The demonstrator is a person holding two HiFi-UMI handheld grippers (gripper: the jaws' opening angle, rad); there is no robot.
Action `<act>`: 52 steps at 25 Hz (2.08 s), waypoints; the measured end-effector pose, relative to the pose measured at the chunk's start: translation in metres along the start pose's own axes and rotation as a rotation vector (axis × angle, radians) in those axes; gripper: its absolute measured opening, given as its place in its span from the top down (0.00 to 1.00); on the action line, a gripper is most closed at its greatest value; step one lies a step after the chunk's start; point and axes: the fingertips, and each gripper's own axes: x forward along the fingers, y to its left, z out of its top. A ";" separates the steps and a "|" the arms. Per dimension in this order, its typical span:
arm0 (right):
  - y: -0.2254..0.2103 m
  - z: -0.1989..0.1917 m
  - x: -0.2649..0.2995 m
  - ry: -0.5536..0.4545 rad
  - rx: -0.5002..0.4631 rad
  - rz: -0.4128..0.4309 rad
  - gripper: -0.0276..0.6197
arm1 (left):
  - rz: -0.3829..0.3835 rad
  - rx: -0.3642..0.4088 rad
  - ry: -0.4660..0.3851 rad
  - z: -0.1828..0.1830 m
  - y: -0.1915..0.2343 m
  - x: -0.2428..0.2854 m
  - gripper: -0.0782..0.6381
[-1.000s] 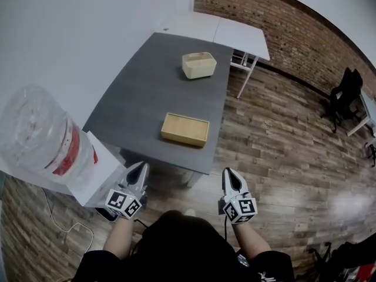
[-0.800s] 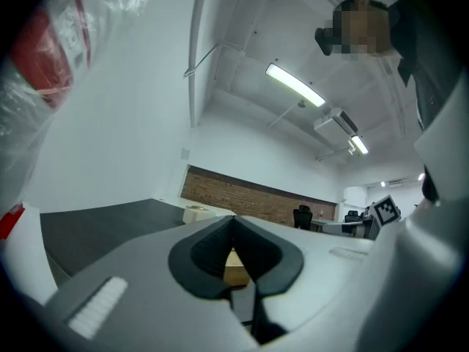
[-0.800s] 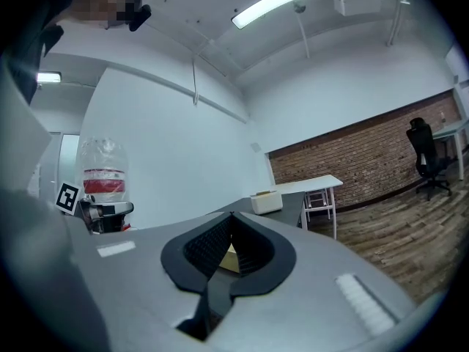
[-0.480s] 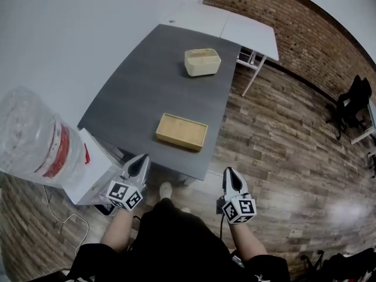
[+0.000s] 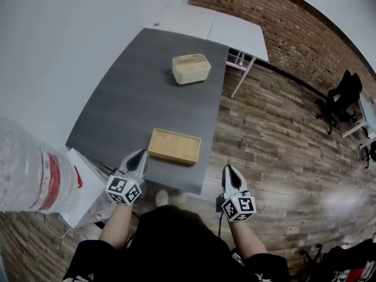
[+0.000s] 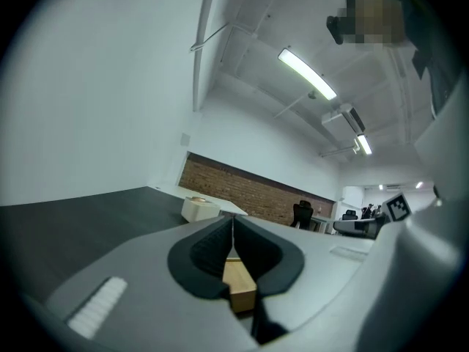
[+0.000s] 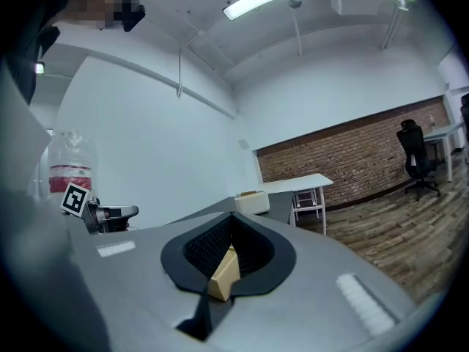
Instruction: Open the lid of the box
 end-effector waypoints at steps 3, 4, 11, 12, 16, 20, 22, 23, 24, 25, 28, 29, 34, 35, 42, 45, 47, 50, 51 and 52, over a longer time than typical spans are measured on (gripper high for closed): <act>0.002 0.003 0.020 -0.002 -0.005 -0.001 0.95 | -0.015 0.004 0.010 0.003 0.012 0.018 0.88; 0.002 0.003 0.027 0.001 -0.005 -0.001 0.95 | -0.019 0.006 0.015 0.003 0.016 0.023 0.88; 0.009 -0.001 0.069 0.046 -0.004 -0.008 0.95 | -0.025 -0.001 0.084 -0.005 0.046 0.048 0.88; 0.009 -0.003 0.073 0.055 -0.004 -0.011 0.95 | -0.026 -0.005 0.098 -0.009 0.049 0.051 0.88; 0.010 -0.016 0.081 0.112 0.007 -0.034 0.95 | -0.038 -0.041 0.192 -0.033 0.057 0.059 0.87; 0.009 -0.034 0.088 0.166 0.014 -0.059 0.95 | -0.046 -0.079 0.282 -0.062 0.064 0.067 0.79; 0.011 -0.042 0.090 0.187 0.018 -0.070 0.95 | -0.042 -0.100 0.312 -0.073 0.068 0.070 0.78; 0.011 -0.046 0.091 0.198 0.022 -0.076 0.95 | -0.038 -0.113 0.328 -0.079 0.070 0.070 0.78; 0.011 -0.049 0.092 0.207 0.026 -0.081 0.95 | -0.031 -0.126 0.343 -0.084 0.072 0.071 0.78; 0.011 -0.053 0.092 0.217 0.029 -0.086 0.95 | -0.024 -0.136 0.358 -0.089 0.074 0.071 0.78; 0.011 -0.061 0.094 0.239 0.037 -0.106 0.95 | -0.026 -0.160 0.387 -0.098 0.077 0.073 0.78; 0.011 -0.063 0.094 0.244 0.039 -0.112 0.95 | -0.034 -0.165 0.393 -0.099 0.077 0.073 0.78; 0.013 -0.073 0.095 0.268 0.051 -0.129 0.95 | -0.058 -0.183 0.414 -0.105 0.076 0.077 0.76; 0.014 -0.074 0.095 0.272 0.053 -0.129 0.95 | -0.061 -0.184 0.420 -0.106 0.075 0.077 0.76; 0.009 -0.092 0.106 0.331 0.078 -0.146 0.86 | -0.074 -0.212 0.456 -0.113 0.072 0.078 0.76; 0.007 -0.105 0.112 0.376 0.122 -0.153 0.80 | -0.076 -0.216 0.457 -0.111 0.075 0.077 0.77; 0.007 -0.114 0.115 0.405 0.144 -0.149 0.77 | -0.086 -0.221 0.455 -0.112 0.075 0.077 0.77; 0.004 -0.123 0.117 0.429 0.178 -0.158 0.77 | -0.085 -0.227 0.450 -0.112 0.074 0.077 0.77; 0.004 -0.124 0.118 0.431 0.193 -0.157 0.77 | -0.080 -0.232 0.449 -0.112 0.074 0.077 0.77; 0.004 -0.125 0.118 0.435 0.204 -0.153 0.77 | -0.074 -0.236 0.450 -0.112 0.074 0.076 0.77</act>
